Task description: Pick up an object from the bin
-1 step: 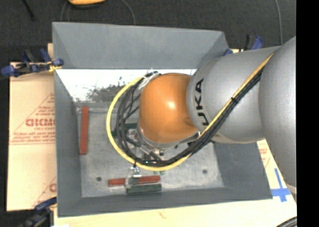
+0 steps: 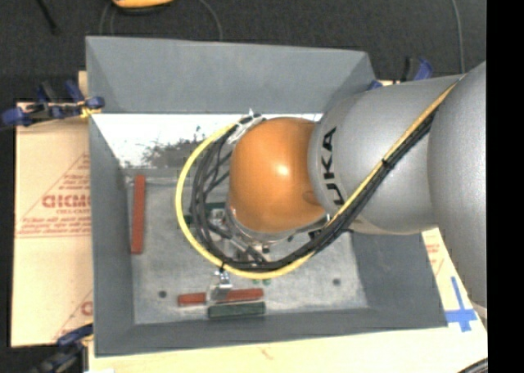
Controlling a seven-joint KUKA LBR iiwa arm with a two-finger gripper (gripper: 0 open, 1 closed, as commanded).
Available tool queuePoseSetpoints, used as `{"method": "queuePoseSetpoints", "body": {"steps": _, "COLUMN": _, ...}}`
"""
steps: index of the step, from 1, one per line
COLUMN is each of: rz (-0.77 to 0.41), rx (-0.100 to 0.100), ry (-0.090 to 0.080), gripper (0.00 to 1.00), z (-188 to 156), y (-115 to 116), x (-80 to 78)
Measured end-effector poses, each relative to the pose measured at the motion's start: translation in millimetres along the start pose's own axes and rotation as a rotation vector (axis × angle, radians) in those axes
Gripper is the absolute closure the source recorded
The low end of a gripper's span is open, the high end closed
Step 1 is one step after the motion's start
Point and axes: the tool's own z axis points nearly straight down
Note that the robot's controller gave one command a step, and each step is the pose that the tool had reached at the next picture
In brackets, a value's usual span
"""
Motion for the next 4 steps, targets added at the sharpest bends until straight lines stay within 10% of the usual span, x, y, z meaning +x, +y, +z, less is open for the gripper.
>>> {"method": "queuePoseSetpoints", "body": {"steps": 1, "rz": 0.136, "rx": -0.011, "ry": -0.001, "gripper": 1.00, "z": 86.1, "y": -4.9, "x": -10.0}}
{"method": "queuePoseSetpoints", "body": {"steps": 2, "rz": 0.143, "rx": -0.014, "ry": -0.031, "gripper": 0.00, "z": 85.2, "y": -7.9, "x": -17.2}}
{"method": "queuePoseSetpoints", "body": {"steps": 4, "rz": -0.049, "rx": -0.018, "ry": -0.027, "gripper": 0.00, "z": 84.7, "y": -17.2, "x": -12.2}}
